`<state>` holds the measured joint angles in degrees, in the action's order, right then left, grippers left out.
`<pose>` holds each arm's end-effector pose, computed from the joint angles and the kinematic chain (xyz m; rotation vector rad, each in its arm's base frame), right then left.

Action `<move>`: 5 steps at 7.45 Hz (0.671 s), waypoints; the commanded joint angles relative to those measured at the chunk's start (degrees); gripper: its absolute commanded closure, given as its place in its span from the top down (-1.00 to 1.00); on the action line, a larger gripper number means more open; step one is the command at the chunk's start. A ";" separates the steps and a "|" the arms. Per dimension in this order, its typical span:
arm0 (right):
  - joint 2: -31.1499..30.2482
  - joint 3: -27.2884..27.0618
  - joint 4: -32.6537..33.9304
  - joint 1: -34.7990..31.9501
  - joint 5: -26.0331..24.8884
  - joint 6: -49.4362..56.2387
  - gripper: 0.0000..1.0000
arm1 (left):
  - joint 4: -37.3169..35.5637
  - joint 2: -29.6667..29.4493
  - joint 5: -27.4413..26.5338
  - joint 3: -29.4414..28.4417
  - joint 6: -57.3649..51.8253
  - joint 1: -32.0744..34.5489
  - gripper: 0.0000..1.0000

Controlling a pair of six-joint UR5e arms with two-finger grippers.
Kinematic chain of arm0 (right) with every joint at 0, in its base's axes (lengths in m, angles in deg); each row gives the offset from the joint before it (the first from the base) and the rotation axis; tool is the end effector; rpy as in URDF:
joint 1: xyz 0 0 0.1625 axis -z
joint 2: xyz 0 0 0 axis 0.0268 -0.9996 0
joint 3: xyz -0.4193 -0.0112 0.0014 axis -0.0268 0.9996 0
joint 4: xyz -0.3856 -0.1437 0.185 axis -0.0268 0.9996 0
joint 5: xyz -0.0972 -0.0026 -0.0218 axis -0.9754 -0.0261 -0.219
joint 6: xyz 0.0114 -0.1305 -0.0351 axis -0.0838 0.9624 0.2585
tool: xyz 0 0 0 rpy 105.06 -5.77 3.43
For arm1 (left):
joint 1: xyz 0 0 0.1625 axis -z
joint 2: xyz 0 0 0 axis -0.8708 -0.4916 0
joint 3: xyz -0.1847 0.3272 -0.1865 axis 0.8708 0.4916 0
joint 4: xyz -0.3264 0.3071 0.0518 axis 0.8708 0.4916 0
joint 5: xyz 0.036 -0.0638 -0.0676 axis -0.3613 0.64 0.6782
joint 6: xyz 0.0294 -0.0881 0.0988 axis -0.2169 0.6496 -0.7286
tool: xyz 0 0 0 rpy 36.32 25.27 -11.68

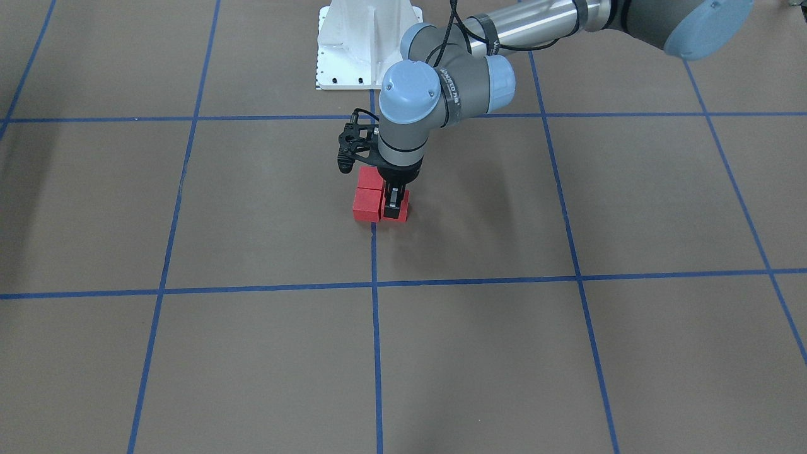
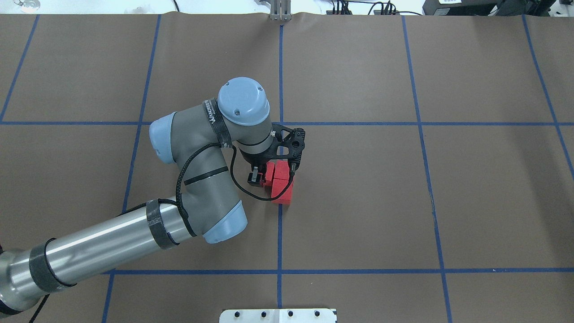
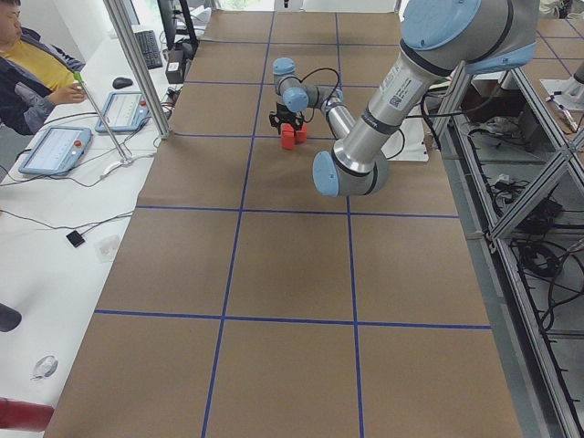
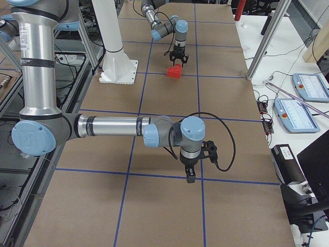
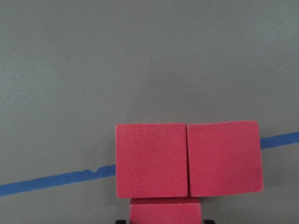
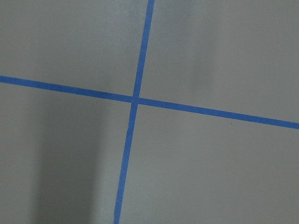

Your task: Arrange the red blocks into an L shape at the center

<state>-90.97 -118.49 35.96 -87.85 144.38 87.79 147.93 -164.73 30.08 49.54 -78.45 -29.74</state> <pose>0.0422 -0.5298 0.6639 0.0962 -0.6779 -0.1178 0.6427 -0.4779 0.1759 0.7500 0.6175 1.6328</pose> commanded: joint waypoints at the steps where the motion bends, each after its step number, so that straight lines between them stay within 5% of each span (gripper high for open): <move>1: 0.10 0.09 0.00 0.00 0.00 -0.17 1.00 | -0.04 0.17 -0.17 0.91 -0.15 1.26 1.00; 5: 0.10 0.26 0.00 0.00 -0.09 -0.17 1.00 | -0.74 2.27 0.35 3.03 0.29 8.88 1.00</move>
<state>-90.87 -118.30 35.96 -87.85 144.30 87.55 147.51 -163.94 30.22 52.20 -78.16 -24.56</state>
